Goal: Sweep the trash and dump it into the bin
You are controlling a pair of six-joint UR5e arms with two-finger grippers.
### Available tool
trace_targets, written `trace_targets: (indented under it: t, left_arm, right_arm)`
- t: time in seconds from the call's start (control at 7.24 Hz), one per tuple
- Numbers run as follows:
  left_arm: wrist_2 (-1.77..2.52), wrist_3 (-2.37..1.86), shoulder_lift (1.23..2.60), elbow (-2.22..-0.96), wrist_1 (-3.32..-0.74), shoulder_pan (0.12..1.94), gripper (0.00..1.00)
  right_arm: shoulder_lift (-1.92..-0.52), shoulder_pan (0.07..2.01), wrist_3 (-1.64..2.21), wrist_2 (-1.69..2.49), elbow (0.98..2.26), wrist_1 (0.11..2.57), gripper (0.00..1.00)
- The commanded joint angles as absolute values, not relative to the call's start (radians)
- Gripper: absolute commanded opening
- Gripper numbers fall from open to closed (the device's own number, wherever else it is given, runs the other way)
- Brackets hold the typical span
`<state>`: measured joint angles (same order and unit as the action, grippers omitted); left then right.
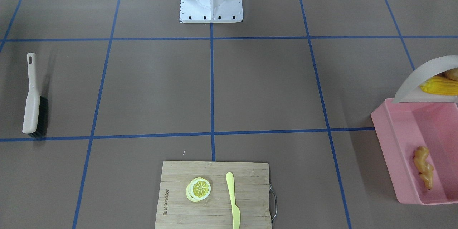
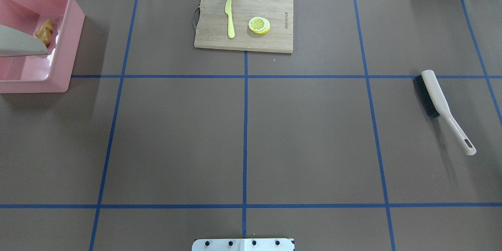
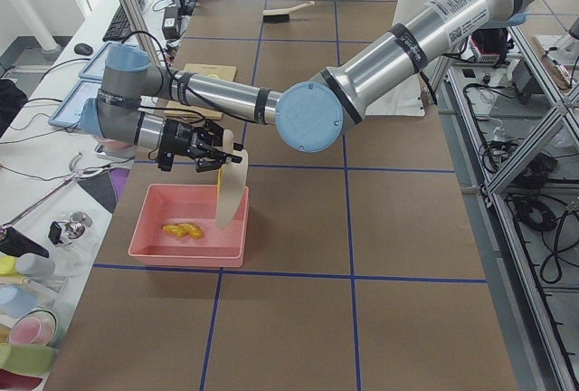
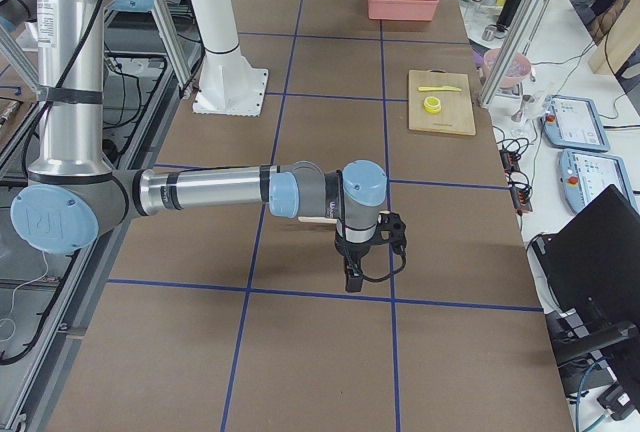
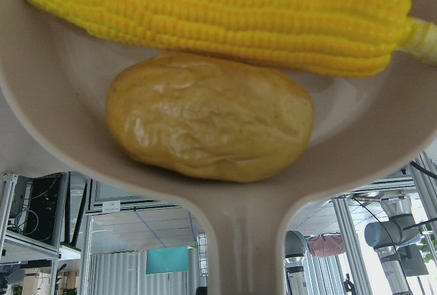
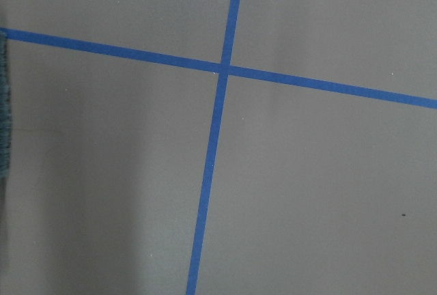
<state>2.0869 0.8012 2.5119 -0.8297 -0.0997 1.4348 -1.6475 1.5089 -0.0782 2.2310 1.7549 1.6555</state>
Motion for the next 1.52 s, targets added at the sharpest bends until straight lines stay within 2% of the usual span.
trace_targets:
  t: [0.0, 0.55, 1.1, 1.38]
  left_arm:
    - [2.075, 0.804, 2.528, -0.81, -0.107, 1.436, 0.0]
    - [2.048, 0.811, 2.523, -0.859, -0.12, 1.478, 0.0]
    - [2.063, 0.668, 2.473, -0.851, -0.368, 1.439, 0.0]
    - [2.059, 0.681, 2.479, -0.885, -0.239, 1.442, 0.0]
  right_arm:
    - [-1.647, 1.508, -0.078, 2.233, 1.753, 1.657, 1.0]
    - [-1.647, 1.509, -0.078, 2.229, 1.75, 1.654, 1.0]
    - [-1.647, 1.508, -0.078, 2.233, 1.732, 1.647, 1.0]
    - [-1.647, 1.508, -0.078, 2.233, 1.73, 1.648, 1.0]
